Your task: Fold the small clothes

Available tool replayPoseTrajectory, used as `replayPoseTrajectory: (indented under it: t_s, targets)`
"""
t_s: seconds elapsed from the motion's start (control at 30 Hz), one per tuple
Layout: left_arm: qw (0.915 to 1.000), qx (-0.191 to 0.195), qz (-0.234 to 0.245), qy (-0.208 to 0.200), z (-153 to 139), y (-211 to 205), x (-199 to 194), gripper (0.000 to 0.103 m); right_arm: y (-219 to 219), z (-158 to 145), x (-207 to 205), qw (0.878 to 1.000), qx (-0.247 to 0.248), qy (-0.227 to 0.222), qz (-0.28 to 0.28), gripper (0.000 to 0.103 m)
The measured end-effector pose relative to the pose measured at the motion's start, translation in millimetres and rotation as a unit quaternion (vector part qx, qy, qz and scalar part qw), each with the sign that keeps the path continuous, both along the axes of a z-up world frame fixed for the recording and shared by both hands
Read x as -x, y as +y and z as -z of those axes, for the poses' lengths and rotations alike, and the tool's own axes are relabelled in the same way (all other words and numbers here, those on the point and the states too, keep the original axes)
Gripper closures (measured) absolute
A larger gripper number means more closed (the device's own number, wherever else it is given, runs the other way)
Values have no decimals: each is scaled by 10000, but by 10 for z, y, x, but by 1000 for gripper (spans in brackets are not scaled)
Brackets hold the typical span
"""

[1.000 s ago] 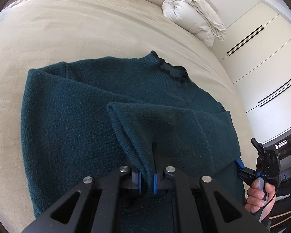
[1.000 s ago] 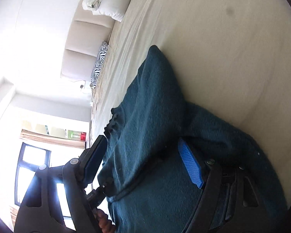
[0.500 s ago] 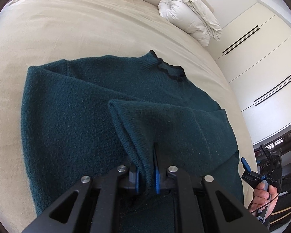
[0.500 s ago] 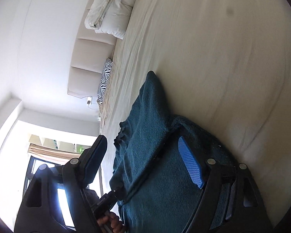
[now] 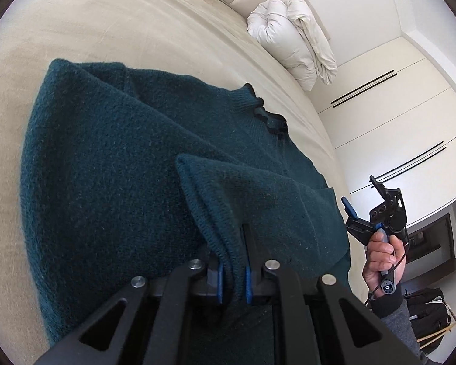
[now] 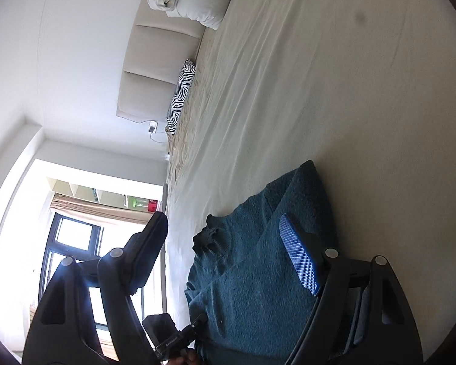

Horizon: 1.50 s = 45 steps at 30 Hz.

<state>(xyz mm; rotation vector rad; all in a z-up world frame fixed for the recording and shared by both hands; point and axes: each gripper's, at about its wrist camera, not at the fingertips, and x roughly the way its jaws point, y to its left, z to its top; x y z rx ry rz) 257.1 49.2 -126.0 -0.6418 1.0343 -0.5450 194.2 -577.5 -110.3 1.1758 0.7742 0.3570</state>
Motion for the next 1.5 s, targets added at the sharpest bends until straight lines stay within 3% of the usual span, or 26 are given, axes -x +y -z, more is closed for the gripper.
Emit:
replayPoseTrajectory:
  t_s: [0.13,0.37,0.67,0.83,0.9,1.0,1.13,1.33,1.5]
  targets:
    - [10000,17,-16,7,-1,-5,-39,89,89,261,-135,9986,134,341,-386,28]
    - [9999,38,-81,-47,-55,12,-59,90,205,254,369,9929,697,92,-958,28]
    - [9997,-177,-110,-88,-89,-25,-84,89,127,297,925,9899,1073,83,-918,28]
    - [9979,-568,-309,-60,-240,71,101,78,53,239,1287,9919,1037,57,-737,28]
    - [9955,-771,-536,-116,-355,165,250,56,25,232,1515,9939,871,114,-665,28]
    - [9898,-1052,-876,-406,-590,338,635,36,43,151,1907,9937,937,67,-606,27]
    - [9860,-1275,-926,-537,-759,512,1293,32,38,-2,2484,9916,1160,-71,-568,27]
    - [9838,-1616,-766,-83,-613,575,2281,31,-29,-181,3146,9826,1804,28,-445,27]
    - [9891,-1355,-501,274,-427,497,2892,31,-162,-272,3574,9747,2193,150,-409,27]
